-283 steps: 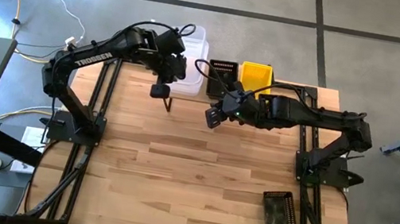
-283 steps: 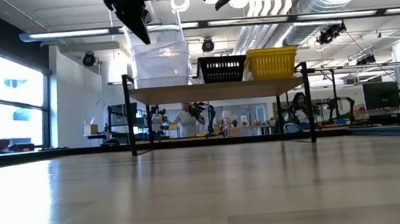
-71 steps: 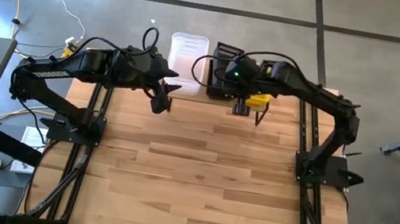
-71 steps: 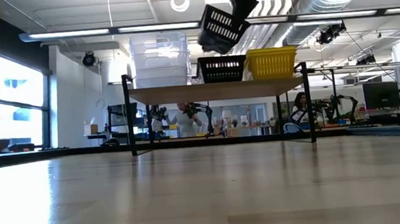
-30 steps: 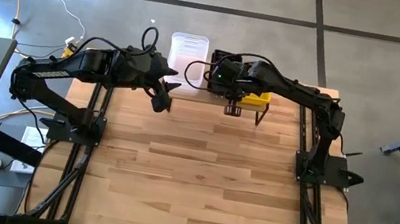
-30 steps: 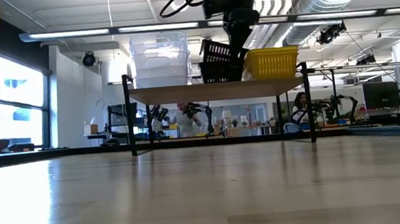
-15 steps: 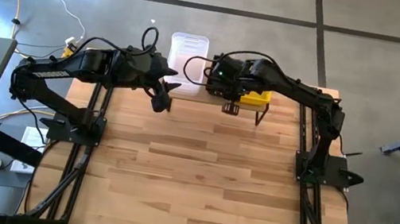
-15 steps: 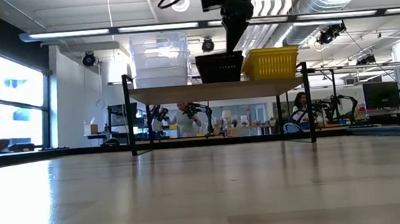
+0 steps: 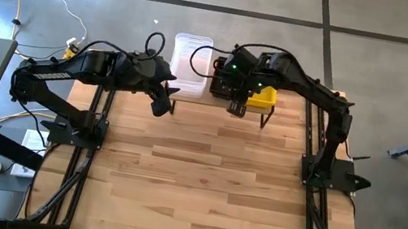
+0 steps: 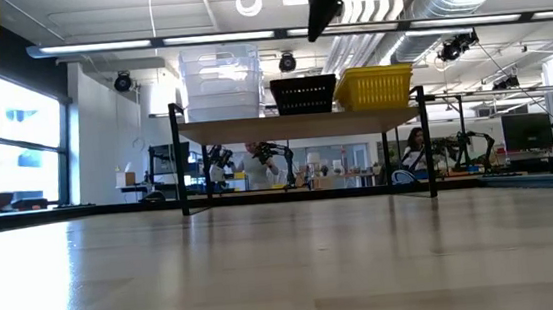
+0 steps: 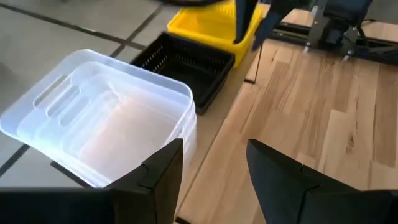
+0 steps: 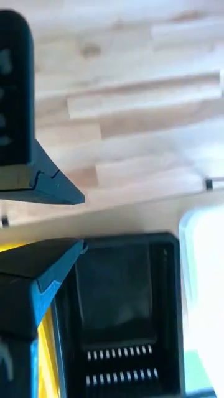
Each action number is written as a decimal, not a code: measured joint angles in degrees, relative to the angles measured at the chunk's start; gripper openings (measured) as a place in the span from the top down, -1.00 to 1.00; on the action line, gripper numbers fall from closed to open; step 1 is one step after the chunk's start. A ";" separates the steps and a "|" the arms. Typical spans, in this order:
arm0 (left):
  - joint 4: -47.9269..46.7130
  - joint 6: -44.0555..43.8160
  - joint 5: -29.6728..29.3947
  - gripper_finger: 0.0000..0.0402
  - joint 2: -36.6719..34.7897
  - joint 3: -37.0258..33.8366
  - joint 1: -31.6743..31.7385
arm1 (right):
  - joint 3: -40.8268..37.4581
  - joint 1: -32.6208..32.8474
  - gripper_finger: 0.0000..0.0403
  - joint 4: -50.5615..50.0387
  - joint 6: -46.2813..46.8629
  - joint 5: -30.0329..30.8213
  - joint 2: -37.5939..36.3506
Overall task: Stack baskets on shelf by color
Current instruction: Return to home position
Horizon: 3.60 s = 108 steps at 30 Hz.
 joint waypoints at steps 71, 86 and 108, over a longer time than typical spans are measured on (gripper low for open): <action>61.55 -7.84 4.68 0.16 -55.60 -86.35 -19.19 | -30.48 31.45 0.58 7.57 29.71 32.73 -50.50; 61.55 -7.86 4.52 0.16 -55.60 -86.35 -19.19 | -75.93 32.76 0.58 44.64 21.79 22.60 -81.49; 61.55 -7.88 4.52 0.16 -55.60 -86.33 -19.19 | -106.78 32.76 0.58 64.50 20.56 8.39 -107.10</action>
